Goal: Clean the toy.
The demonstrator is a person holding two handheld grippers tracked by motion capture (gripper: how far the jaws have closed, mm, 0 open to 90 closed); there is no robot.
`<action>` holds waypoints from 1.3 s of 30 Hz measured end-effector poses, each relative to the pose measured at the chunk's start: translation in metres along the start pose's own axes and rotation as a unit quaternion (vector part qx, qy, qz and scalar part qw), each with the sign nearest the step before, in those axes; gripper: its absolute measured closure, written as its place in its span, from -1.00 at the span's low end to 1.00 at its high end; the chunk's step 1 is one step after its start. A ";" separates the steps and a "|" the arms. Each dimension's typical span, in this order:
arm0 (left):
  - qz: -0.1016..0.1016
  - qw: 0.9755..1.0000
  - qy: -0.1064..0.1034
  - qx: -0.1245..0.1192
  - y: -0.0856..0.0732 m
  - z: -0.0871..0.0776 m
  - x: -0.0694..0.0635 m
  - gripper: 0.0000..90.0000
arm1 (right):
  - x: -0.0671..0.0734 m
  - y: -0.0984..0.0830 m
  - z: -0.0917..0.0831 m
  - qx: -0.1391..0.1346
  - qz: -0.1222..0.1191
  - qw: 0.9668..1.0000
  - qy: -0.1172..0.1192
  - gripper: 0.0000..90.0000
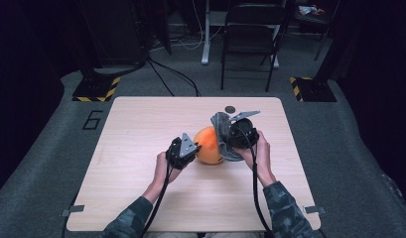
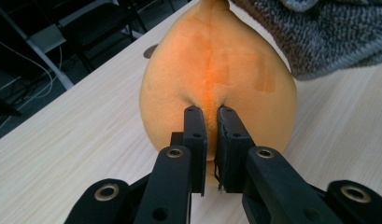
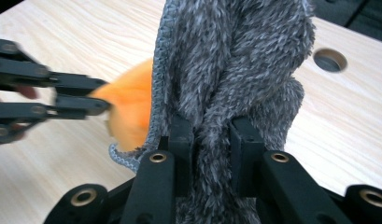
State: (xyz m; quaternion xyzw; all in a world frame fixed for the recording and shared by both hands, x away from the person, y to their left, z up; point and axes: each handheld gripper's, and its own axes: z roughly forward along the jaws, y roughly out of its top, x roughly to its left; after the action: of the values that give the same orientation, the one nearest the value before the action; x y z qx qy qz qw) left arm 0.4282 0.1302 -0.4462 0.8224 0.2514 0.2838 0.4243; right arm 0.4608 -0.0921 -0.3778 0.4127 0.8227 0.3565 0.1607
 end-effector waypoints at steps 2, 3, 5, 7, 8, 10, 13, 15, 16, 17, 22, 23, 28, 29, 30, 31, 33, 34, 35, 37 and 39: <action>0.004 1.000 -0.002 -0.003 0.002 0.001 -0.001 0.86 | 0.008 0.002 0.000 0.001 -0.012 1.000 0.002 0.64; 0.005 1.000 0.001 -0.005 0.003 0.002 -0.003 0.86 | 0.011 0.003 0.001 0.000 -0.016 1.000 0.000 0.64; 0.009 1.000 0.000 -0.007 0.005 0.004 -0.004 0.86 | 0.017 0.006 0.002 0.001 -0.030 1.000 0.004 0.64; 0.008 1.000 0.001 -0.008 0.005 0.004 -0.004 0.86 | 0.024 0.009 0.006 0.003 -0.041 0.999 0.005 0.64; 0.007 1.000 -0.001 -0.009 0.005 0.004 -0.004 0.86 | 0.027 0.010 0.007 0.004 -0.046 0.999 0.005 0.64; 0.007 1.000 -0.003 -0.008 0.005 0.004 -0.003 0.86 | 0.032 0.011 0.011 0.010 -0.056 0.998 0.008 0.64; 0.009 1.000 -0.004 -0.006 0.004 0.005 -0.004 0.86 | 0.034 0.010 0.022 0.019 -0.068 0.998 -0.005 0.64; 0.007 1.000 -0.006 -0.008 0.003 0.005 -0.004 0.86 | 0.031 0.009 0.023 0.019 -0.056 0.998 -0.005 0.64; 0.007 1.000 -0.006 -0.008 0.003 0.005 -0.005 0.86 | 0.029 0.010 0.023 0.017 -0.055 0.998 -0.004 0.64; 0.007 1.000 -0.010 -0.006 0.003 0.005 -0.005 0.86 | 0.026 0.009 0.023 0.017 -0.048 0.999 -0.006 0.64; 0.007 1.000 -0.008 -0.007 0.003 0.006 -0.005 0.86 | 0.011 0.007 0.022 0.012 -0.039 0.998 -0.042 0.65; 0.007 1.000 -0.007 -0.008 0.003 0.006 -0.006 0.86 | 0.009 0.007 0.021 0.012 -0.031 0.998 -0.051 0.65; 0.004 1.000 -0.009 -0.009 0.003 0.006 -0.004 0.86 | -0.009 0.002 0.019 0.018 -0.005 0.996 -0.087 0.65; 0.003 1.000 -0.008 -0.011 0.002 0.006 -0.004 0.86 | -0.012 0.002 0.019 0.013 -0.005 0.996 -0.085 0.65; 0.002 1.000 -0.006 -0.012 0.002 0.006 -0.004 0.86 | -0.012 0.002 0.018 0.011 -0.004 0.996 -0.084 0.65; 0.002 1.000 -0.007 -0.011 0.002 0.006 -0.004 0.86 | -0.011 0.003 0.015 0.008 -0.001 0.997 -0.078 0.65; 0.001 1.000 -0.006 -0.013 0.002 0.005 -0.003 0.86 | -0.007 0.006 0.009 -0.005 -0.006 0.998 -0.063 0.65; 0.001 1.000 -0.004 -0.013 0.002 0.006 -0.004 0.86 | -0.005 0.008 0.007 -0.008 -0.008 0.998 -0.057 0.65; 0.002 1.000 -0.004 -0.013 0.002 0.005 -0.004 0.86 | -0.002 0.010 0.004 -0.014 -0.014 0.999 -0.044 0.65; 0.004 1.000 -0.006 -0.016 0.003 0.006 -0.005 0.86 | 0.008 0.012 0.000 -0.019 -0.019 0.999 -0.029 0.65; 0.005 1.000 -0.006 -0.016 0.003 0.005 -0.007 0.86 | 0.019 0.014 -0.001 -0.022 -0.028 0.999 -0.010 0.65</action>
State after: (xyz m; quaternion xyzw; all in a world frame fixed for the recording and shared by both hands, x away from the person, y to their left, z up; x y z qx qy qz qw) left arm 0.4275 0.1211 -0.4480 0.8183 0.2400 0.2849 0.4377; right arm 0.4571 -0.0715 -0.3664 0.3895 0.8242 0.3657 0.1876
